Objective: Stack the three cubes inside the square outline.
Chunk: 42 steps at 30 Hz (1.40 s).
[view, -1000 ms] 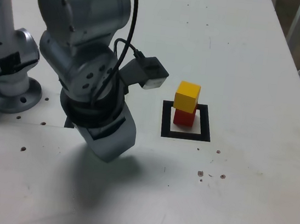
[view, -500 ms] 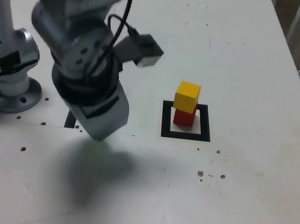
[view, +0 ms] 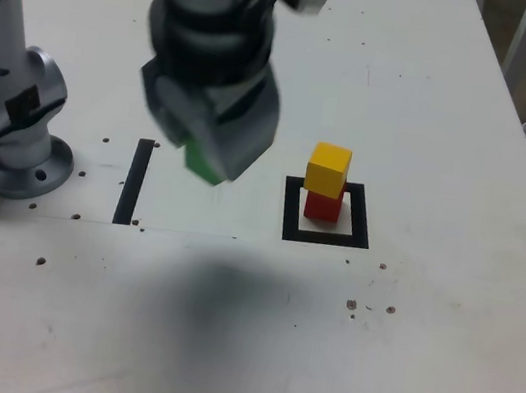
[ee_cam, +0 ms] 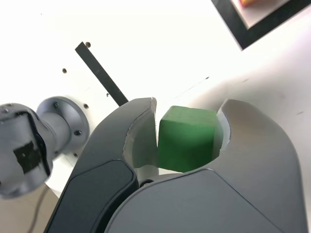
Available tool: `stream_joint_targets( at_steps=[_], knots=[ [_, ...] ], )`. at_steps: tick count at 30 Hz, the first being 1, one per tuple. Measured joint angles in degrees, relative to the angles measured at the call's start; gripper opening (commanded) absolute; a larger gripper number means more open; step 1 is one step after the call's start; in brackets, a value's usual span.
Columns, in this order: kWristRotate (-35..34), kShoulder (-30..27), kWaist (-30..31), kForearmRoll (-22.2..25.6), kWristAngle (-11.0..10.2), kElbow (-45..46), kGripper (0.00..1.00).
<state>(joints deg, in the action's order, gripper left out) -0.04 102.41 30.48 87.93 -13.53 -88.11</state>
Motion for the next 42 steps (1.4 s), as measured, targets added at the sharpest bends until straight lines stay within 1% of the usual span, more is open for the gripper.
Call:
stream_joint_targets(
  at_steps=[3, 5, 7, 9, 12, 15, 19, 26, 31, 36, 42],
  knots=[
    [0.0, 0.2, -3.8, 1.0, 0.9, -3.1, 0.24],
    [-0.1, 0.5, -5.3, 1.1, 1.2, -4.2, 0.24],
    [-0.6, 1.1, -7.4, 1.4, 2.2, -5.8, 0.24],
    [-1.0, 1.5, -9.5, 1.4, 2.5, -6.8, 0.24],
    [-1.8, 2.9, -12.3, 1.4, 3.8, -8.5, 0.24],
    [-2.3, 4.6, -15.0, 1.4, 4.4, -10.1, 0.24],
    [-3.2, 6.2, -16.7, 1.4, 4.5, -10.8, 0.24],
    [-4.0, 9.7, -17.5, 1.3, 4.0, -13.5, 0.24],
    [-4.1, 11.9, -17.6, 1.3, 3.2, -15.8, 0.24],
    [-3.8, 13.2, -17.6, 1.3, 1.8, -17.8, 0.24],
    [-3.2, 13.8, -18.4, 1.3, 1.4, -17.7, 0.24]
  ],
)
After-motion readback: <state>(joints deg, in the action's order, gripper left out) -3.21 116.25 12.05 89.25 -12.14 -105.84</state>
